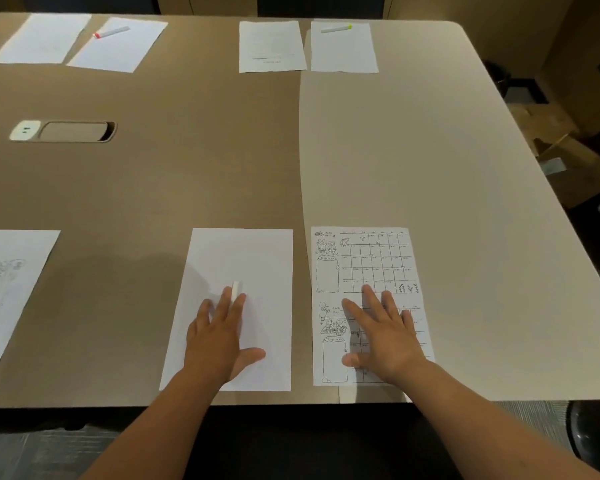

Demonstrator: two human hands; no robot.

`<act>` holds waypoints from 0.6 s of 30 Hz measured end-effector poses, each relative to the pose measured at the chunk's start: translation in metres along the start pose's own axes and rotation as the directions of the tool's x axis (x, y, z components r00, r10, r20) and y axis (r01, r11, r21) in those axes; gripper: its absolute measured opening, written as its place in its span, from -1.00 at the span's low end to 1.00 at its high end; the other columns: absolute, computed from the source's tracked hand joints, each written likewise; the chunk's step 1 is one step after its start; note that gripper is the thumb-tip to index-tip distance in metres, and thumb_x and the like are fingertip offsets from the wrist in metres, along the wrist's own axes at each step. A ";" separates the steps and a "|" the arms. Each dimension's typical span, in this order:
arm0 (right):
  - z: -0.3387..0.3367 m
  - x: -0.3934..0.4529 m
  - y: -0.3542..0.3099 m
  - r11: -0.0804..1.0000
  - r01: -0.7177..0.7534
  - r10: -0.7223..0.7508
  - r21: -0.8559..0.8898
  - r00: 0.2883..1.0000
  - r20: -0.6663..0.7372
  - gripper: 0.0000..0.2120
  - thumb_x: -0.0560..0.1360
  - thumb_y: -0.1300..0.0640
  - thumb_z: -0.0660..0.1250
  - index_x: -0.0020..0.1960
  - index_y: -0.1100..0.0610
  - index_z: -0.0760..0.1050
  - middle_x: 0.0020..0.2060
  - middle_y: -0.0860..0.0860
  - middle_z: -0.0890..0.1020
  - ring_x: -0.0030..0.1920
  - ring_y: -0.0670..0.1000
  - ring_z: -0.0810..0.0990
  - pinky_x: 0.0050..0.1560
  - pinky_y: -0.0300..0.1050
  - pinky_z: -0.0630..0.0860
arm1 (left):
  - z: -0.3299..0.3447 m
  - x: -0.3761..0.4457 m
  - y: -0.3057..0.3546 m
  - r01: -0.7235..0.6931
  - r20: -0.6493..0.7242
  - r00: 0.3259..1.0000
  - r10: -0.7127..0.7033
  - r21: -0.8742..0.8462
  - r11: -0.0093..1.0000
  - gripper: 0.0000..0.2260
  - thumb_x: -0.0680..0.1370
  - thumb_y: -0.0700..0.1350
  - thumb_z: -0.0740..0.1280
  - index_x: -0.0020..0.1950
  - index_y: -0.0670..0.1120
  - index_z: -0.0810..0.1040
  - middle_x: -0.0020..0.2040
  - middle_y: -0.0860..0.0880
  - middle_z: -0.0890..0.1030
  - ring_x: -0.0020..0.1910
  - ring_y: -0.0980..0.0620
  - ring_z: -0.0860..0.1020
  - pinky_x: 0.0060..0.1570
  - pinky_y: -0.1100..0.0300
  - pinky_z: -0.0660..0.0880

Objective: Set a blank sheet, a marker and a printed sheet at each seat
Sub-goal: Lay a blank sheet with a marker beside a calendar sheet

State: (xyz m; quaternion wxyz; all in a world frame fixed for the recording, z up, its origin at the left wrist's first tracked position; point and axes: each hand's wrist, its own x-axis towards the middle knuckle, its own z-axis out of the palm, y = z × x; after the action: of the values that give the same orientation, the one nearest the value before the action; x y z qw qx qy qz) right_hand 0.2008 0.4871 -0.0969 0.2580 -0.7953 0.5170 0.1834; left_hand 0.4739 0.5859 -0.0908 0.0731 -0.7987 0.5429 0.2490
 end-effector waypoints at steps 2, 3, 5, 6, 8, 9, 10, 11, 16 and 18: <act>-0.001 0.000 0.000 1.000 -0.002 0.002 0.002 1.000 0.001 -0.07 0.41 -0.25 0.40 0.52 -0.32 -0.20 0.52 -0.13 -0.39 0.51 0.07 -0.44 0.50 0.23 -0.28 | 0.001 0.001 0.000 0.004 -0.005 1.000 -0.004 0.004 1.000 -0.06 0.39 0.38 0.33 0.57 0.08 -0.12 0.60 0.01 -0.16 0.56 -0.21 -0.08 0.46 -0.19 0.10; 0.000 0.000 0.000 1.000 -0.002 0.002 0.002 1.000 -0.002 -0.07 0.41 -0.25 0.40 0.52 -0.32 -0.20 0.52 -0.13 -0.39 0.51 0.07 -0.44 0.50 0.23 -0.28 | 0.002 0.001 -0.001 0.006 -0.007 1.000 -0.006 0.005 1.000 -0.06 0.39 0.38 0.33 0.57 0.08 -0.12 0.60 0.01 -0.16 0.56 -0.21 -0.08 0.46 -0.19 0.10; 0.000 0.000 0.001 1.000 0.001 -0.001 0.004 1.000 -0.008 -0.07 0.41 -0.25 0.40 0.52 -0.32 -0.19 0.52 -0.13 -0.38 0.51 0.07 -0.44 0.50 0.22 -0.28 | 0.001 0.001 0.000 0.000 -0.013 1.000 0.000 0.020 1.000 -0.06 0.39 0.39 0.32 0.57 0.09 -0.12 0.60 0.00 -0.16 0.56 -0.22 -0.08 0.47 -0.19 0.09; -0.001 0.000 0.001 1.000 0.002 -0.002 0.007 1.000 -0.013 -0.07 0.41 -0.26 0.40 0.52 -0.32 -0.19 0.52 -0.13 -0.38 0.51 0.07 -0.44 0.50 0.22 -0.28 | 0.000 0.000 0.000 -0.008 -0.019 1.000 0.008 0.033 0.999 -0.06 0.38 0.39 0.32 0.57 0.11 -0.13 0.60 -0.02 -0.17 0.56 -0.22 -0.09 0.47 -0.19 0.08; -0.004 -0.002 0.001 0.999 0.019 -0.017 0.026 0.998 -0.059 -0.07 0.40 -0.29 0.39 0.53 -0.30 -0.17 0.52 -0.15 -0.36 0.52 0.07 -0.42 0.50 0.21 -0.27 | -0.004 -0.002 0.003 -0.016 -0.038 0.999 0.017 0.024 1.000 -0.05 0.37 0.40 0.32 0.57 0.13 -0.13 0.60 -0.05 -0.19 0.56 -0.24 -0.10 0.48 -0.19 0.05; -0.007 -0.004 0.000 0.999 0.027 -0.024 0.038 0.996 -0.089 -0.08 0.40 -0.31 0.37 0.54 -0.28 -0.15 0.52 -0.17 -0.33 0.53 0.06 -0.39 0.50 0.20 -0.25 | -0.007 -0.004 0.005 -0.012 -0.047 0.999 0.013 0.024 1.000 -0.06 0.37 0.40 0.33 0.57 0.14 -0.11 0.60 -0.06 -0.18 0.56 -0.24 -0.09 0.48 -0.18 0.03; -0.009 -0.006 0.001 0.998 0.042 -0.035 0.051 0.992 -0.125 -0.10 0.40 -0.33 0.36 0.54 -0.25 -0.11 0.53 -0.18 -0.26 0.55 0.06 -0.32 0.51 0.19 -0.20 | -0.009 -0.004 0.007 -0.014 -0.081 0.997 0.016 0.027 1.000 -0.08 0.38 0.38 0.34 0.57 0.13 -0.06 0.60 -0.08 -0.13 0.56 -0.23 -0.05 0.48 -0.17 0.05; -0.014 -0.011 0.001 0.996 0.051 -0.037 0.073 0.984 -0.173 -0.16 0.42 -0.31 0.34 0.55 -0.21 -0.01 0.55 -0.17 -0.13 0.58 0.06 -0.19 0.53 0.16 -0.09 | -0.014 -0.005 0.011 -0.032 -0.145 0.989 0.035 0.029 0.999 -0.14 0.39 0.35 0.36 0.56 0.10 0.07 0.60 -0.10 0.01 0.54 -0.22 0.06 0.46 -0.15 0.11; -0.045 -0.050 0.008 0.979 0.056 0.030 0.196 0.912 -0.410 -0.74 0.58 -0.13 0.21 -0.16 0.03 0.45 -0.27 -0.08 0.57 -0.22 0.03 0.56 -0.29 -0.12 0.42 | -0.047 -0.012 0.057 -0.240 -0.205 0.948 0.242 0.038 0.970 -0.76 0.58 0.14 0.20 -0.07 0.01 0.51 -0.14 0.04 0.60 -0.13 0.04 0.55 -0.09 0.17 0.49; -0.061 -0.071 0.013 0.980 0.040 0.053 0.197 0.895 -0.442 -0.66 0.59 -0.11 0.19 -0.28 0.05 0.34 -0.43 -0.06 0.48 -0.36 0.03 0.48 -0.36 -0.09 0.38 | -0.058 -0.019 0.088 -0.300 -0.152 0.941 0.303 0.043 0.953 -0.70 0.60 0.11 0.15 -0.26 -0.01 0.40 -0.30 0.01 0.55 -0.26 0.01 0.53 -0.26 0.15 0.45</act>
State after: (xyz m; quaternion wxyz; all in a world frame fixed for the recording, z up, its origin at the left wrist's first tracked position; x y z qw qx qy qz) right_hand 0.1621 0.4976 -0.0119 0.2114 -0.7842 0.5807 -0.0557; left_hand 0.4076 0.5441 -0.0182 -0.0012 -0.7224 0.6653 0.1885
